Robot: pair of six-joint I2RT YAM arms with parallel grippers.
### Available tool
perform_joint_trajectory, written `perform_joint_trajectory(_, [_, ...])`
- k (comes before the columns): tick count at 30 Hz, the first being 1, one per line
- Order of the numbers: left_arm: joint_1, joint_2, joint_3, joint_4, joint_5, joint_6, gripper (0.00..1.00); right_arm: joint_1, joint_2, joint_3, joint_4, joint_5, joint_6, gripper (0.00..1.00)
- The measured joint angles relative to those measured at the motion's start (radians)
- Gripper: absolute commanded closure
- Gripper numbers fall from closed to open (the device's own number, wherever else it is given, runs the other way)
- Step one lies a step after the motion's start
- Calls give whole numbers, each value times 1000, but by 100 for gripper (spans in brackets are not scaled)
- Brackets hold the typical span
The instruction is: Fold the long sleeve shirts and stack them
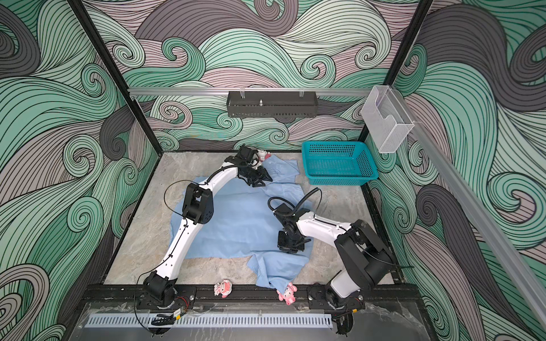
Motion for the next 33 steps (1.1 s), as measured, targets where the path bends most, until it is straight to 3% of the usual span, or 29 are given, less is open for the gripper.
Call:
perform_joint_trajectory(6, [-6, 55, 78, -11, -7, -40, 55, 0, 23, 24, -19, 0, 0, 81])
perform_joint_trajectory(16, [8, 157, 206, 194, -55, -293, 49, -9, 51, 51, -38, -5, -1, 81])
perform_joint_trajectory(19, [25, 163, 206, 239, -52, -327, 44, -24, 59, 64, -31, -5, -8, 80])
perform_joint_trajectory(21, [46, 138, 161, 265, -43, -327, 41, -38, 59, 72, -27, -2, -14, 75])
perform_joint_trajectory(26, [127, -132, -190, 261, -13, -255, 39, -77, 56, 147, -29, 6, -44, 62])
perform_joint_trajectory(33, [341, -808, -777, 212, -75, -86, 41, -198, 93, 362, -39, 25, -98, 61])
